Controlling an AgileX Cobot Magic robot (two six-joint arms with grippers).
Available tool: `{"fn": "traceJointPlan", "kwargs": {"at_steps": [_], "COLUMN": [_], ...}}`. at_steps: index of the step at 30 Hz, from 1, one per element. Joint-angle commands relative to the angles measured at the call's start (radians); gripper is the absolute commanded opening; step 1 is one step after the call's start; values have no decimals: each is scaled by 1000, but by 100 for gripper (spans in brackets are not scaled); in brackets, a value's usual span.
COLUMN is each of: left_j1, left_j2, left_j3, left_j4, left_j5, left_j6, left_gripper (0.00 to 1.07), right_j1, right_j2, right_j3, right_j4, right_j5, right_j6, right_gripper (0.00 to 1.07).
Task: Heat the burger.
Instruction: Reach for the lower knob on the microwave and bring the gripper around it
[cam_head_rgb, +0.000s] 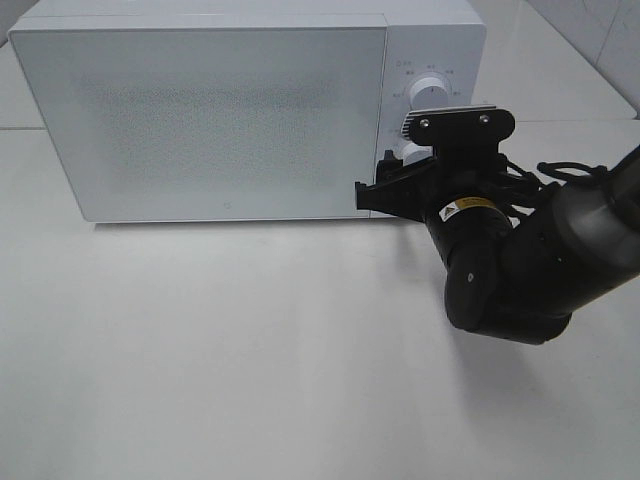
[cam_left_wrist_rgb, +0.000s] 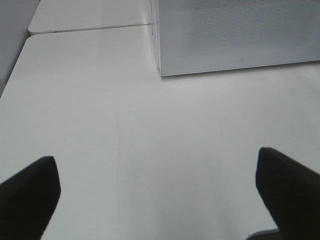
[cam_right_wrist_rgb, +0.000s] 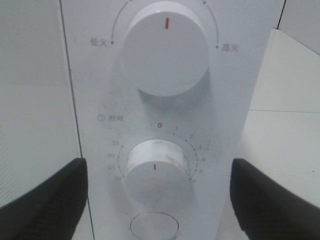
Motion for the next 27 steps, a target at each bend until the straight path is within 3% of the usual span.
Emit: {"fn": "traceJointPlan", "kwargs": {"at_steps": [1, 21, 26, 27], "left_j1": [4, 4, 4, 4], "left_j2": [-17, -17, -17, -17], "left_j3": [2, 2, 2, 2], "left_j4": [-8, -8, -8, -8], "left_j5": [-2, -2, -2, -2], "left_j6": [-5, -5, -5, -5], "left_gripper": [102, 102, 102, 102], "right_j1": [-23, -34, -34, -34], "right_j2": [14, 75, 79, 79], "right_j3": [-29, -88, -93, -93], "right_j4": [-40, -45, -45, -45], "right_j5": [6, 2, 3, 3], "right_j6": [16, 40, 39, 39], "right_gripper": [76, 74, 64, 55]}}
